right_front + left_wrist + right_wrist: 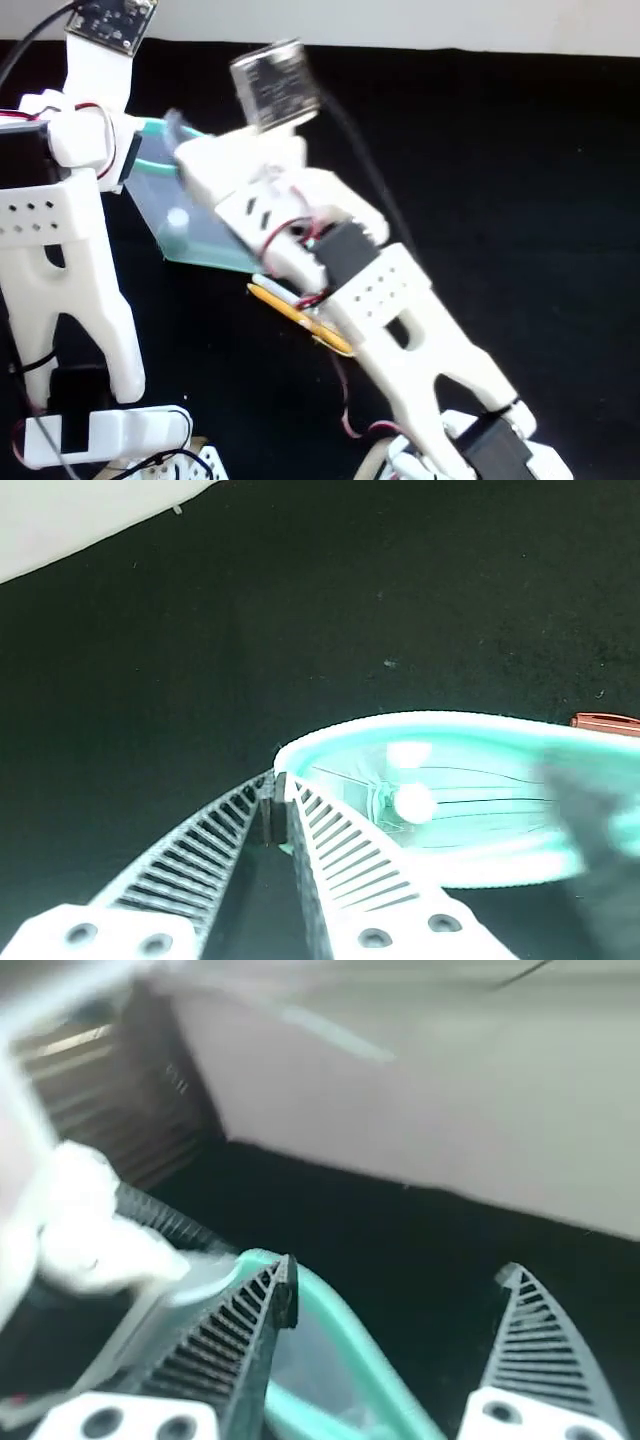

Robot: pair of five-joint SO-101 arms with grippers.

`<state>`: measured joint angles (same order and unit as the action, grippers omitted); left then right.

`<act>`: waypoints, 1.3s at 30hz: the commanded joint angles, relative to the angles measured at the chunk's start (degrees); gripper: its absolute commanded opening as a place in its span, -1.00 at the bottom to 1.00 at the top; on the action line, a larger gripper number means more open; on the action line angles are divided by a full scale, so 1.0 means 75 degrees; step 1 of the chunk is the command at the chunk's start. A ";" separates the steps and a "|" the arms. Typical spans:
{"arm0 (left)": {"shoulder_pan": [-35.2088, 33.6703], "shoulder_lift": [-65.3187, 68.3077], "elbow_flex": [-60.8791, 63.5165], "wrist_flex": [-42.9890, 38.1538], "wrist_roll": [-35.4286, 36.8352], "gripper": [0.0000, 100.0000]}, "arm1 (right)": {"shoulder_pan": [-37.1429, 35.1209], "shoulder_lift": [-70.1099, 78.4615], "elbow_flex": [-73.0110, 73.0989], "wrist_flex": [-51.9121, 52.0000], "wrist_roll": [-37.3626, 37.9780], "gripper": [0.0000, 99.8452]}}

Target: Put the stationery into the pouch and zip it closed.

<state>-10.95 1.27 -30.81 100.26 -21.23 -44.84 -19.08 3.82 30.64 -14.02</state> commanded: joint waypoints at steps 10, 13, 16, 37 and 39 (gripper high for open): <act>0.0088 0.0147 0.0322 0.0023 0.0059 -0.99 | 0.4132 -0.1319 0.0088 0.1049 -0.1594 -0.40; 0.0088 0.0147 0.0322 0.0023 0.0059 -0.99 | 0.4120 -0.1436 0.0885 0.1823 -0.0012 -0.40; 0.0088 0.0147 0.0311 0.0023 0.0059 -0.99 | 0.3745 -0.1612 0.1776 0.2819 0.1594 -0.40; -0.0838 0.0100 -0.0135 0.0023 0.0059 -0.99 | 0.1647 -0.2503 0.6593 0.3136 0.3821 -0.40; -0.0815 0.0100 -0.0147 0.0023 0.0059 -0.99 | 0.1541 -0.2491 0.6687 0.3100 0.3821 -0.40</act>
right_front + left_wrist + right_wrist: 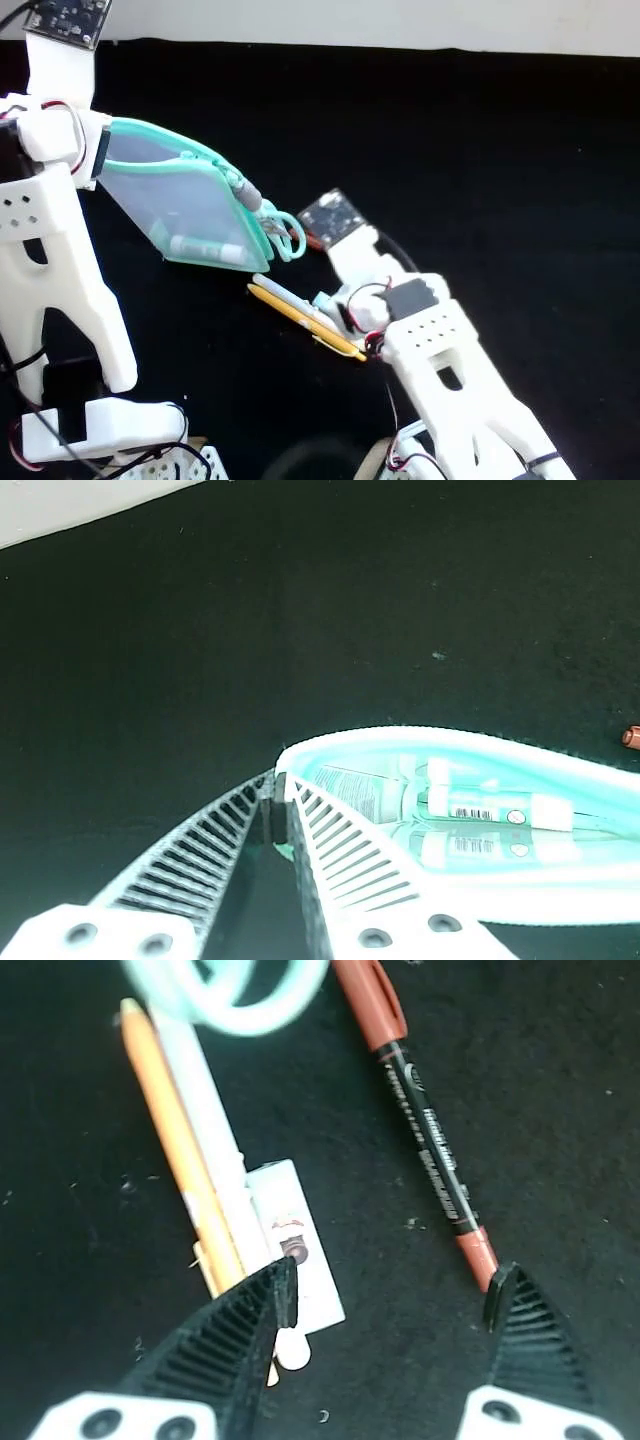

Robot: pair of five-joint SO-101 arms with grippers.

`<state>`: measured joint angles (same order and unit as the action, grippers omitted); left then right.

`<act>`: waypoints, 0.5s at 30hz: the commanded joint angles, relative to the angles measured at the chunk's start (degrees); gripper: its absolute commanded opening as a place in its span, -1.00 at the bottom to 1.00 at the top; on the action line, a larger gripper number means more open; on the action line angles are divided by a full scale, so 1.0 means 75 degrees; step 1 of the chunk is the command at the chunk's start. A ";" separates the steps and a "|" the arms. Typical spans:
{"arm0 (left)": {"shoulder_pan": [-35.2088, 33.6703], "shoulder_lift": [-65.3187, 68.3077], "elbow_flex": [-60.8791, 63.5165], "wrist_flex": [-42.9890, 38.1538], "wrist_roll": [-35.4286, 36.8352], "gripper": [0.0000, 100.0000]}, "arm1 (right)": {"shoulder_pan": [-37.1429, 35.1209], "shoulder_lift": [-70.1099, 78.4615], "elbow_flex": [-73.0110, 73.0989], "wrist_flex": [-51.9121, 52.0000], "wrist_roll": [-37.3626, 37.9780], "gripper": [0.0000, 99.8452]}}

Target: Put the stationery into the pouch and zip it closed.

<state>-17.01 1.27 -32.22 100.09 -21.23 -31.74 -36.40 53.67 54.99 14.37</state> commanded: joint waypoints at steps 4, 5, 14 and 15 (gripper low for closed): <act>0.0006 0.0088 0.0041 0.0047 0.0059 -0.99 | -0.0287 -0.0170 0.0815 -0.1201 0.0023 -0.41; 0.0006 0.0088 0.0041 0.0047 0.0059 -0.99 | -0.0287 -0.0170 0.1073 -0.1565 0.0023 -0.42; 0.0018 0.0088 0.0041 0.0070 0.0059 -0.99 | -0.0275 0.0580 0.1682 -0.2913 0.0070 -0.48; 0.0006 0.0088 0.0041 0.0070 0.0059 -0.99 | -0.0264 0.0791 0.1682 -0.3100 0.0070 -0.48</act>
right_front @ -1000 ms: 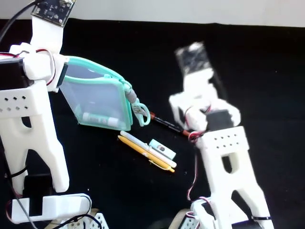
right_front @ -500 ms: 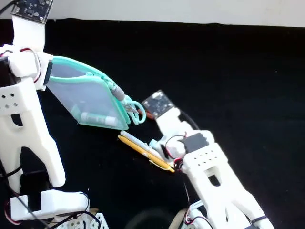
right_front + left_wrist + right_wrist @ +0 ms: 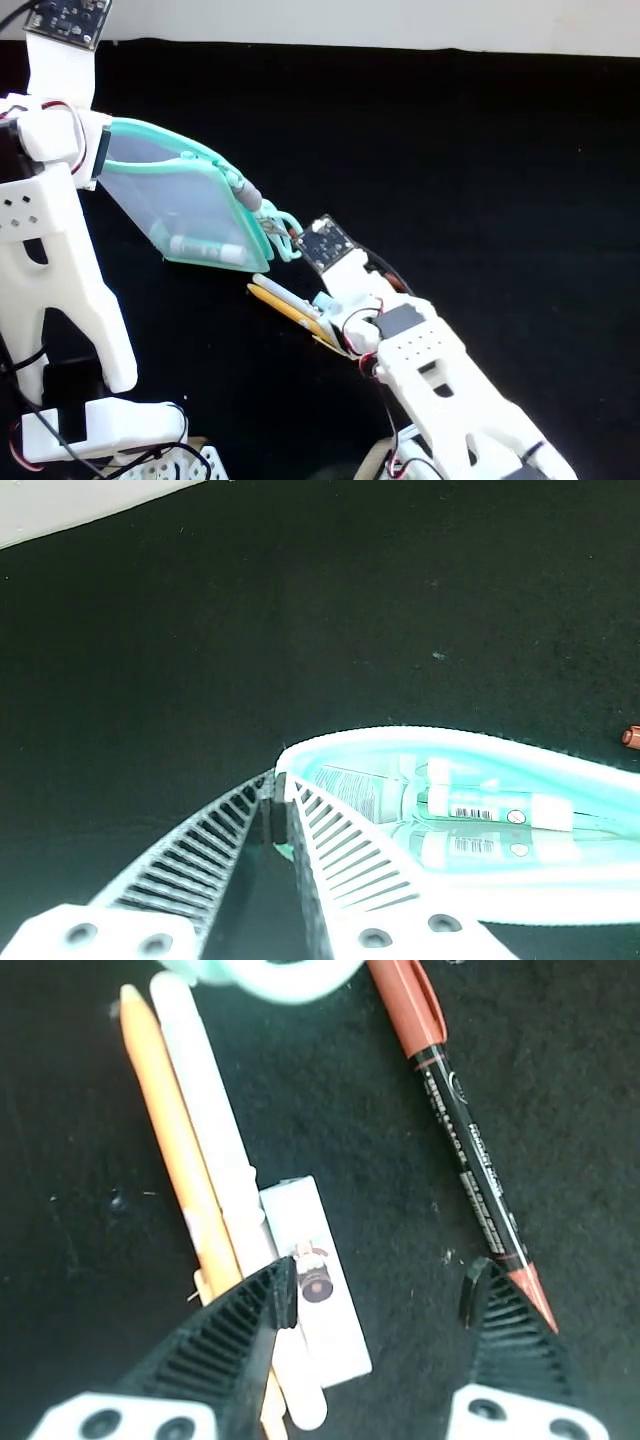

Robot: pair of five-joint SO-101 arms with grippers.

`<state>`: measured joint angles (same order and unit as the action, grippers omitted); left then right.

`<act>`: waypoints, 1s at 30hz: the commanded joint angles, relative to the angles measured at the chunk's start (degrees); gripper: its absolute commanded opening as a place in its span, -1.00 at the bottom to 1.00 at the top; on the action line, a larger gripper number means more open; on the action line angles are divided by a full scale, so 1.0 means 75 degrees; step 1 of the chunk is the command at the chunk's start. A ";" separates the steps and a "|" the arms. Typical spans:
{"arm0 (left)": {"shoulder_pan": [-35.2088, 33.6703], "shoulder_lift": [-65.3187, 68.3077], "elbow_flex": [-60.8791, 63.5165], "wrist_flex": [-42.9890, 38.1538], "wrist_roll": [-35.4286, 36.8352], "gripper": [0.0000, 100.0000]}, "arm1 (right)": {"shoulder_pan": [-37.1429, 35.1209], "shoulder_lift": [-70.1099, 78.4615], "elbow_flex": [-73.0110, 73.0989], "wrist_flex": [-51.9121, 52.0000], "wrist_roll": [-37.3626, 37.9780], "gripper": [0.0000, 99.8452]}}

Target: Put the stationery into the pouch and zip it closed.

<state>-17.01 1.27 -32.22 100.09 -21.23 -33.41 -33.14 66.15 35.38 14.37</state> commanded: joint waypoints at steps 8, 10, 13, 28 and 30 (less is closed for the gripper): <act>-0.0018 0.0088 0.0053 0.0070 0.0059 -0.99 | -0.0041 0.1741 -0.0287 -0.1049 0.0082 -0.48; -0.0018 0.0088 0.0053 0.0070 0.0059 -0.99 | -0.0041 0.1834 -0.0334 -0.1049 0.0082 -0.50; -0.0018 0.0088 0.0053 0.0070 0.0059 -0.99 | -0.0029 0.1881 -0.0346 -0.1049 0.0082 -0.80; 0.0006 0.0135 0.0076 0.0059 0.0059 -0.99 | 0.1342 0.0264 -0.1682 -0.1026 -0.0645 -0.99; 0.0018 0.0135 0.0076 0.0059 0.0059 -0.99 | 0.1459 0.0053 -0.2186 -0.0932 -0.0914 -0.99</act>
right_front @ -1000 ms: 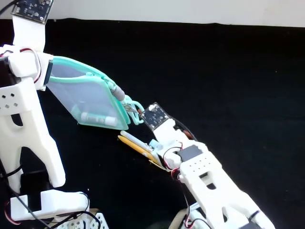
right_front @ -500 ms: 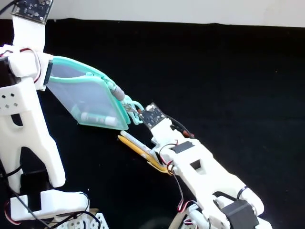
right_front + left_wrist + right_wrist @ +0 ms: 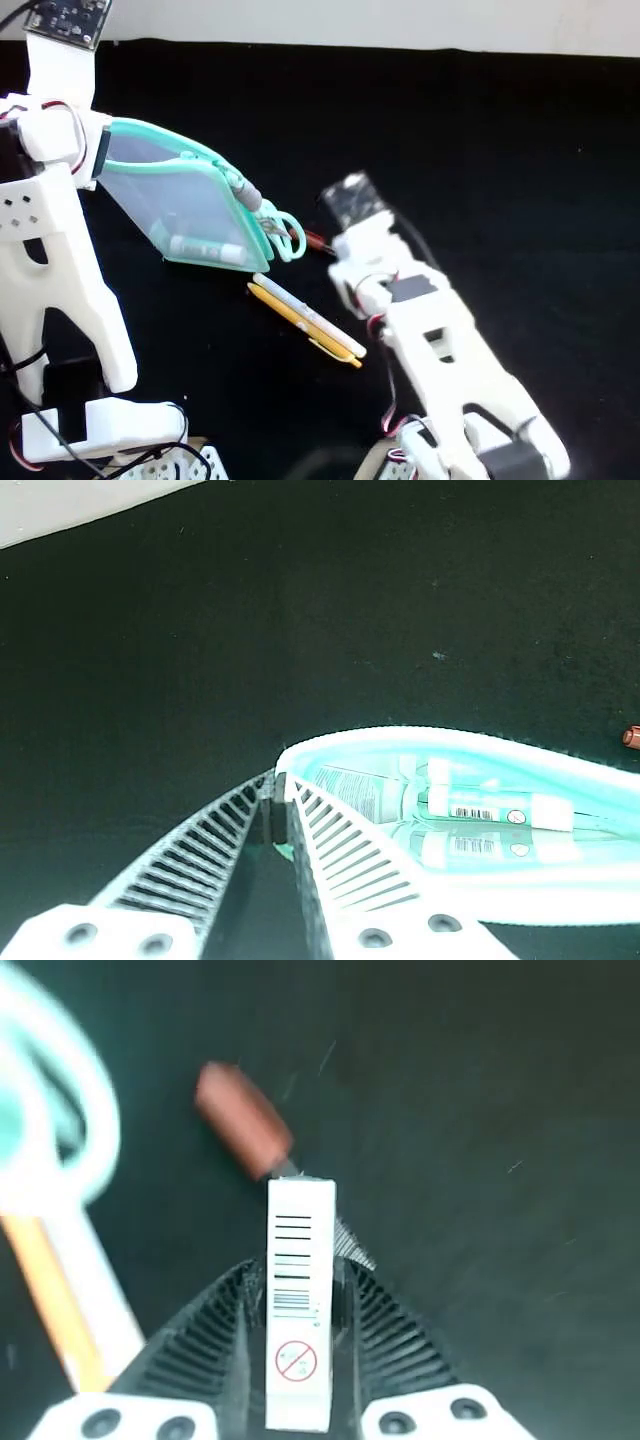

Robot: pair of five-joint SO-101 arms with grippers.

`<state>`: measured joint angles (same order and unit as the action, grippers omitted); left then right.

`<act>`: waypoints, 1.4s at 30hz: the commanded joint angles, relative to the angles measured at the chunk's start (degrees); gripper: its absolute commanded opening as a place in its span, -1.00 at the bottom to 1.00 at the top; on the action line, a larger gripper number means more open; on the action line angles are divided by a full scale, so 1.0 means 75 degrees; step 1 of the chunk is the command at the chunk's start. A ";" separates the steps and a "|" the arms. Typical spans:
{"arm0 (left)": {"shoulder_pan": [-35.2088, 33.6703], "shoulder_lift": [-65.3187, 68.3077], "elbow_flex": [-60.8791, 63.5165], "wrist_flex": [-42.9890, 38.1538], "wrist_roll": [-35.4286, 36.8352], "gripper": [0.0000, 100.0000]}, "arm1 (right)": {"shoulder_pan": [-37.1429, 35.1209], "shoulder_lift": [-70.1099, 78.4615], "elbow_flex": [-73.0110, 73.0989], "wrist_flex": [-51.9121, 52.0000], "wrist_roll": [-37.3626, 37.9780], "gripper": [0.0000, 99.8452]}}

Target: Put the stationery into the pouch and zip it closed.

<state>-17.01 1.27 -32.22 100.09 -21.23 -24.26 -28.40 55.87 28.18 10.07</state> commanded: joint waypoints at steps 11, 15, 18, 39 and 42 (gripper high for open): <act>0.0029 0.0147 0.0076 0.0082 0.0070 -0.99 | -0.0604 -0.0674 -0.6265 0.0639 -0.2708 -0.99; 0.0029 0.0147 0.0088 0.0094 0.0082 -0.99 | -0.1424 -0.0592 -0.7144 0.0639 -0.3411 -0.99; 0.0053 0.0147 0.0088 0.0094 0.0211 -0.99 | -0.2045 -0.0545 -0.7191 0.0639 -0.3552 -0.99; 0.0311 0.0111 0.0088 0.0105 0.0387 -0.99 | -0.3569 0.2174 -0.7754 -0.0674 -0.3528 -0.99; 0.0311 0.0100 0.0076 0.0105 0.0387 -0.99 | -0.3452 0.2444 -0.7719 -0.0674 -0.3540 -0.99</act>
<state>-15.87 1.27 -32.22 100.09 -19.12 -51.60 -10.55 0.22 24.66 -16.04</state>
